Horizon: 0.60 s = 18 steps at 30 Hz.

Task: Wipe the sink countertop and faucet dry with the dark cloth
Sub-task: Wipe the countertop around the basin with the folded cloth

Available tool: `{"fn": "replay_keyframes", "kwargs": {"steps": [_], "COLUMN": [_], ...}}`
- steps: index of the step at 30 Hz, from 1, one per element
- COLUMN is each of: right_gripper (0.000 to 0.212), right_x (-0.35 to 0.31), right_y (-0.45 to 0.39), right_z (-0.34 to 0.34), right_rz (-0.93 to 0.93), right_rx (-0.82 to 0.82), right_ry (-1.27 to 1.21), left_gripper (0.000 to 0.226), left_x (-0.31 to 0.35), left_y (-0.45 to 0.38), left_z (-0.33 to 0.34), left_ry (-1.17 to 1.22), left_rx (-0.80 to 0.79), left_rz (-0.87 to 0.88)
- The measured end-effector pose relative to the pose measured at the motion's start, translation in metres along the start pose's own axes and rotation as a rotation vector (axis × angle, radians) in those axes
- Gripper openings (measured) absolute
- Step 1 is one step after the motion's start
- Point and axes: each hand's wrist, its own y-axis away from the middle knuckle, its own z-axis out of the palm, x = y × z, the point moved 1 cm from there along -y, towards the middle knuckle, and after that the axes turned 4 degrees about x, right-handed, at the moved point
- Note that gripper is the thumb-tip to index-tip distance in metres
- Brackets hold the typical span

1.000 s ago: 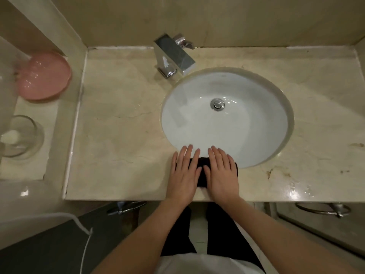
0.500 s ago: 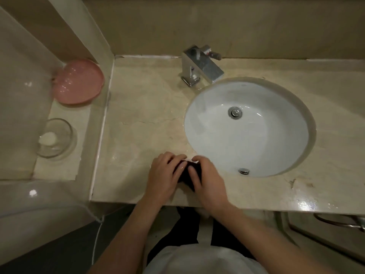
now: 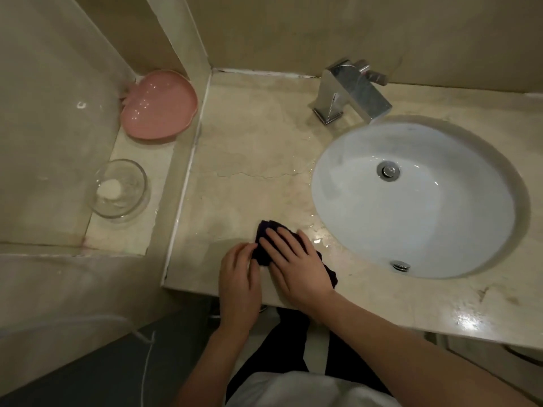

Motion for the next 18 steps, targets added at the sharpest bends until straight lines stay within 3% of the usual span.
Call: {"fn": "replay_keyframes", "kwargs": {"steps": [5, 11, 14, 18], "right_gripper": [0.051, 0.045, 0.043, 0.039], "right_x": [0.029, 0.083, 0.045, -0.066], "right_y": [-0.005, -0.003, -0.009, -0.032], "right_z": [-0.015, -0.042, -0.064, -0.048], "right_rz": [0.245, 0.645, 0.587, 0.493], "right_rx": [0.113, 0.176, 0.307, 0.212], "right_ry": [-0.011, -0.131, -0.259, -0.546], "left_gripper": [0.030, 0.027, 0.027, 0.024], "left_x": [0.002, 0.002, -0.001, -0.011], "left_y": [-0.004, -0.006, -0.004, 0.000], "left_z": [0.005, -0.007, -0.017, -0.034], "left_ry": [-0.029, -0.050, -0.046, 0.092], "left_rx": [-0.037, -0.085, -0.073, 0.010], "left_rz": [0.113, 0.064, 0.039, -0.180]}}
